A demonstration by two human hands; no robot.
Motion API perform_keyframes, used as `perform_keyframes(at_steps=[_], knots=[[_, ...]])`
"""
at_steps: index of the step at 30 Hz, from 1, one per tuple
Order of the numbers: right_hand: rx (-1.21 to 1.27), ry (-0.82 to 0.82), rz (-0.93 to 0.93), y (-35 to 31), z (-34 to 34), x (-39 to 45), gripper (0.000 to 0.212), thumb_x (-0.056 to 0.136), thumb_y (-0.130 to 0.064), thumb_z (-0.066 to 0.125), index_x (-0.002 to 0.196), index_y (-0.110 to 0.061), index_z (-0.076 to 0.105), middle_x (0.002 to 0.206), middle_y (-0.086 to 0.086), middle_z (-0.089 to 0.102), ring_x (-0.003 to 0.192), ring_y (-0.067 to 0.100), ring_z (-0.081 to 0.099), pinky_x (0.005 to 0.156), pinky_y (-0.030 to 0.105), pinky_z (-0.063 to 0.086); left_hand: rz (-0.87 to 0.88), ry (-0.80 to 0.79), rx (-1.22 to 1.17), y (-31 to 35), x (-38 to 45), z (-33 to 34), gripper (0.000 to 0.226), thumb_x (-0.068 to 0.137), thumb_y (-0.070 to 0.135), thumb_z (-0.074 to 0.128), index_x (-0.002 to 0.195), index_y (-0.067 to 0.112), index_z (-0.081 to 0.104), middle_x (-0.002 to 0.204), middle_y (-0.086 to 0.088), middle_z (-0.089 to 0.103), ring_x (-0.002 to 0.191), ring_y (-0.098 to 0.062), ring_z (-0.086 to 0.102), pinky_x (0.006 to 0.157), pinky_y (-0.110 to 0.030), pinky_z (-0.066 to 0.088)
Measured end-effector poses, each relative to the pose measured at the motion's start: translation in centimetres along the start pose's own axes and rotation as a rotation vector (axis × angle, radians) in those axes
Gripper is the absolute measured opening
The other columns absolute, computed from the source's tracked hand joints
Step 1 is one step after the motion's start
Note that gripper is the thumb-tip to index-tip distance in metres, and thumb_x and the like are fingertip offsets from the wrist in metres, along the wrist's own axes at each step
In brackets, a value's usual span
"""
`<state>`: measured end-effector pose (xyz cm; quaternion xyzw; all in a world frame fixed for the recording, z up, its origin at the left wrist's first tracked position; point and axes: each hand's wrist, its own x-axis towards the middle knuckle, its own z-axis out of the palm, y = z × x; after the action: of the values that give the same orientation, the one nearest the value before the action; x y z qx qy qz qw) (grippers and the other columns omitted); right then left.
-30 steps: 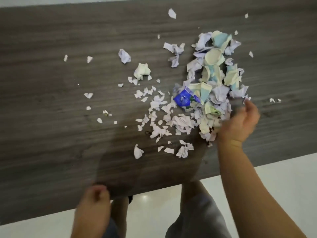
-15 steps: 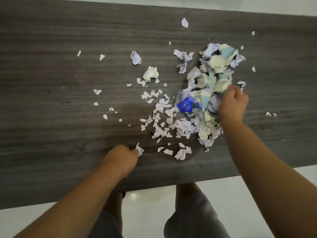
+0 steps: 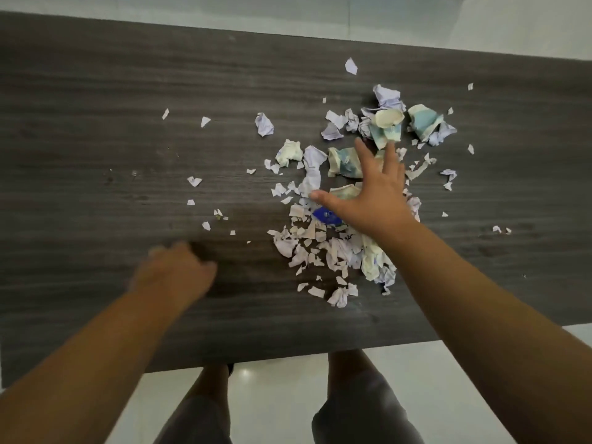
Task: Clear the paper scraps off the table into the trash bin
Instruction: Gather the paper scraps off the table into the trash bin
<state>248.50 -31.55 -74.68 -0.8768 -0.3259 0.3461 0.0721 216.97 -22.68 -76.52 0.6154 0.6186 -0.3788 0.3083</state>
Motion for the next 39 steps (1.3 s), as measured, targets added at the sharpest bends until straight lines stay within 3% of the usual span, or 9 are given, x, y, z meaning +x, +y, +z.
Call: perform_keyframes(at_steps=[4, 7, 11, 15, 19, 26, 31, 35, 39], knots=[[-0.177, -0.091, 0.011, -1.3, 2.0, 1.2, 0.139, 0.051, -0.1, 0.074, 0.164, -0.06, 0.003, 0.179, -0.002, -0.022, 0.164, 0.049, -0.01, 0.125, 0.072, 0.029, -0.062, 0.043, -0.004, -4.8, 1.7, -1.2, 0.112, 0.06, 0.075, 0.091, 0.14, 0.011, 0.045, 0.137, -0.024, 0.047, 0.132, -0.047, 0.05, 0.107, -0.061, 0.051], [-0.315, -0.041, 0.008, -1.0, 3.8, 1.0, 0.121, 0.066, -0.095, 0.07, 0.164, -0.057, 0.012, 0.181, -0.002, -0.008, 0.162, 0.054, 0.005, 0.114, 0.075, 0.041, 0.032, 0.041, -0.001, -5.4, 2.6, -1.7, 0.113, 0.054, 0.065, 0.1, 0.139, 0.01, 0.05, 0.139, -0.022, 0.047, 0.132, -0.043, 0.053, 0.108, -0.058, 0.052], [-0.427, 0.092, -0.012, -0.2, 5.4, -0.4, 0.083, 0.091, -0.091, 0.039, 0.158, -0.042, 0.036, 0.179, 0.003, 0.016, 0.158, 0.057, 0.019, 0.116, 0.078, 0.034, 0.087, 0.054, 0.017, -5.1, 1.9, -2.2, 0.108, 0.06, 0.068, 0.095, 0.141, 0.014, 0.048, 0.14, -0.018, 0.045, 0.13, -0.041, 0.055, 0.105, -0.054, 0.054], [-0.397, 0.19, -0.022, -1.1, 6.3, -0.8, 0.061, 0.092, -0.063, 0.06, 0.142, -0.028, 0.054, 0.162, 0.009, 0.044, 0.146, 0.054, 0.037, 0.11, 0.075, 0.04, 0.079, 0.035, -0.04, -5.2, 1.5, -2.5, 0.102, 0.064, 0.063, 0.096, 0.141, 0.016, 0.047, 0.141, -0.015, 0.041, 0.131, -0.04, 0.052, 0.108, -0.053, 0.053], [-0.244, 0.299, -0.074, -1.5, 6.4, -0.2, 0.052, 0.083, -0.041, 0.077, 0.129, -0.02, 0.066, 0.142, 0.012, 0.058, 0.125, 0.047, 0.049, 0.099, 0.062, 0.05, 0.077, 0.047, -0.037, -4.9, 1.7, -2.5, 0.1, 0.065, 0.061, 0.097, 0.138, 0.015, 0.047, 0.141, -0.015, 0.042, 0.131, -0.04, 0.052, 0.106, -0.054, 0.054], [0.116, 0.323, -0.065, -1.7, 3.8, 0.8, 0.031, 0.087, -0.028, 0.074, 0.115, -0.015, 0.071, 0.13, 0.009, 0.056, 0.114, 0.034, 0.06, 0.095, 0.049, 0.057, 0.053, 0.045, -0.021, -4.8, 1.5, -2.6, 0.097, 0.067, 0.062, 0.095, 0.137, 0.017, 0.045, 0.138, -0.012, 0.041, 0.131, -0.038, 0.051, 0.104, -0.052, 0.053], [0.324, 0.288, -0.055, -4.1, 0.5, -0.1, 0.023, 0.083, -0.031, 0.073, 0.105, -0.034, 0.067, 0.115, -0.003, 0.058, 0.089, -0.008, 0.056, 0.081, 0.005, 0.041, 0.039, 0.038, -0.003, -4.6, 1.5, -2.6, 0.095, 0.068, 0.061, 0.094, 0.137, 0.017, 0.045, 0.139, -0.013, 0.043, 0.131, -0.037, 0.052, 0.104, -0.052, 0.055], [0.635, 0.168, 0.127, -6.9, -1.3, -1.4, 0.016, 0.085, -0.037, 0.076, 0.099, -0.033, 0.071, 0.098, -0.005, 0.075, 0.084, 0.004, 0.072, 0.075, 0.023, 0.058, 0.041, 0.04, 0.001, -4.5, 1.4, -2.7, 0.093, 0.069, 0.06, 0.095, 0.135, 0.018, 0.046, 0.139, -0.012, 0.043, 0.131, -0.037, 0.052, 0.105, -0.051, 0.054], [0.997, 0.101, 0.323, -9.7, -1.3, -2.9, 0.013, 0.093, -0.025, 0.08, 0.1, -0.034, 0.074, 0.109, 0.004, 0.082, 0.104, 0.025, 0.08, 0.095, 0.047, 0.066, 0.067, 0.038, -0.016, -4.8, 1.7, -2.5, 0.092, 0.071, 0.06, 0.094, 0.137, 0.018, 0.046, 0.137, -0.011, 0.043, 0.129, -0.035, 0.051, 0.103, -0.049, 0.054]])
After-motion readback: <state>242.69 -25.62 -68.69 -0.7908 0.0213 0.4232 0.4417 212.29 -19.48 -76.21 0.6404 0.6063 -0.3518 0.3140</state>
